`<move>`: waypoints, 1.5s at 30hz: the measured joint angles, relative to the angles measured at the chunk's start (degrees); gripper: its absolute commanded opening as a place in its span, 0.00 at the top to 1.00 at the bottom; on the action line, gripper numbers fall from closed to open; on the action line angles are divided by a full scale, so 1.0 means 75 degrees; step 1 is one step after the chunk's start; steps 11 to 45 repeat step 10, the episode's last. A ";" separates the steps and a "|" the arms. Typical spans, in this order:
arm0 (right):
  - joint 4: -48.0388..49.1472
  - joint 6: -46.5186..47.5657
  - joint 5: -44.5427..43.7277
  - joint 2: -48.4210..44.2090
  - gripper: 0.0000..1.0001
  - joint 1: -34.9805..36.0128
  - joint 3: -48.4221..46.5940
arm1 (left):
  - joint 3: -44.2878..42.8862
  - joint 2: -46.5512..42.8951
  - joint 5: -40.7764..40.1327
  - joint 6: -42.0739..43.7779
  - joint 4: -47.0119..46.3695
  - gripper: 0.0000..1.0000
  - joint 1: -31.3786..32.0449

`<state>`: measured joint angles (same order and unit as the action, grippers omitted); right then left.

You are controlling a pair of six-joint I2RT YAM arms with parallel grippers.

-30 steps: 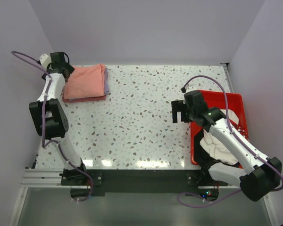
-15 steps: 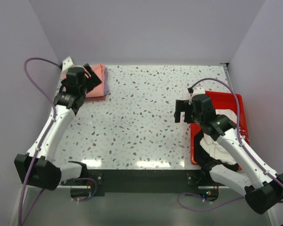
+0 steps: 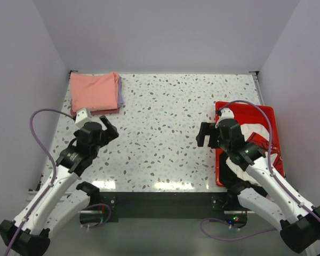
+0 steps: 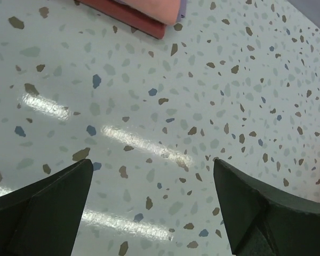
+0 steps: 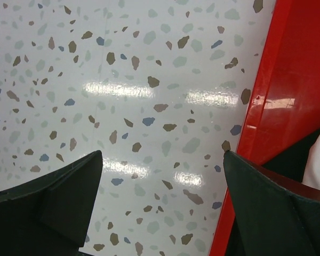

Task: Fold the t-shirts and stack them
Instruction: Reset both grippers

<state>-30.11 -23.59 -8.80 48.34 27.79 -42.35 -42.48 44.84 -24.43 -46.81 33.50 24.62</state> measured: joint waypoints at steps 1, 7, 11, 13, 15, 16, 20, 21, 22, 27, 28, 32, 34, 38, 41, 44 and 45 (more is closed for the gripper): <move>0.0029 -0.0052 0.0000 0.0000 0.01 0.0000 0.0061 | 0.0169 -0.0318 -0.0114 -0.0076 0.0154 0.00 0.0000; 0.0254 -0.0364 -0.0003 0.0055 0.01 0.0000 0.0358 | 0.0662 -0.1428 -0.0481 -0.0358 0.0536 0.00 0.0000; 0.0323 -0.0452 -0.0003 0.0047 0.01 0.0000 0.0466 | 0.0664 -0.1431 -0.0615 -0.0490 0.0606 0.00 0.0000; 0.0323 -0.0452 -0.0003 0.0047 0.01 0.0000 0.0466 | 0.0664 -0.1431 -0.0615 -0.0490 0.0606 0.00 0.0000; 0.0323 -0.0452 -0.0003 0.0047 0.01 0.0000 0.0466 | 0.0664 -0.1431 -0.0615 -0.0490 0.0606 0.00 0.0000; 0.0323 -0.0452 -0.0003 0.0047 0.01 0.0000 0.0466 | 0.0664 -0.1431 -0.0615 -0.0490 0.0606 0.00 0.0000; 0.0323 -0.0452 -0.0003 0.0047 0.01 0.0000 0.0466 | 0.0664 -0.1431 -0.0615 -0.0490 0.0606 0.00 0.0000; 0.0323 -0.0452 -0.0003 0.0047 0.01 0.0000 0.0466 | 0.0664 -0.1431 -0.0615 -0.0490 0.0606 0.00 0.0000; 0.0323 -0.0452 -0.0003 0.0047 0.01 0.0000 0.0466 | 0.0664 -0.1431 -0.0615 -0.0490 0.0606 0.00 0.0000; 0.0323 -0.0452 -0.0003 0.0047 0.01 0.0000 0.0466 | 0.0664 -0.1431 -0.0615 -0.0490 0.0606 0.00 0.0000; 0.0323 -0.0452 -0.0003 0.0047 0.01 0.0000 0.0466 | 0.0664 -0.1431 -0.0615 -0.0490 0.0606 0.00 0.0000; 0.0323 -0.0452 -0.0003 0.0047 0.01 0.0000 0.0466 | 0.0664 -0.1431 -0.0615 -0.0490 0.0606 0.00 0.0000; 0.0323 -0.0452 -0.0003 0.0047 0.01 0.0000 0.0466 | 0.0664 -0.1431 -0.0615 -0.0490 0.0606 0.00 0.0000; 0.0323 -0.0452 -0.0003 0.0047 0.01 0.0000 0.0466 | 0.0664 -0.1431 -0.0615 -0.0490 0.0606 0.00 0.0000; 0.0323 -0.0452 -0.0003 0.0047 0.01 0.0000 0.0466 | 0.0664 -0.1431 -0.0615 -0.0490 0.0606 0.00 0.0000; 0.0323 -0.0452 -0.0003 0.0047 0.01 0.0000 0.0466 | 0.0664 -0.1431 -0.0615 -0.0490 0.0606 0.00 0.0000; 0.0323 -0.0452 -0.0003 0.0047 0.01 0.0000 0.0466 | 0.0664 -0.1431 -0.0615 -0.0490 0.0606 0.00 0.0000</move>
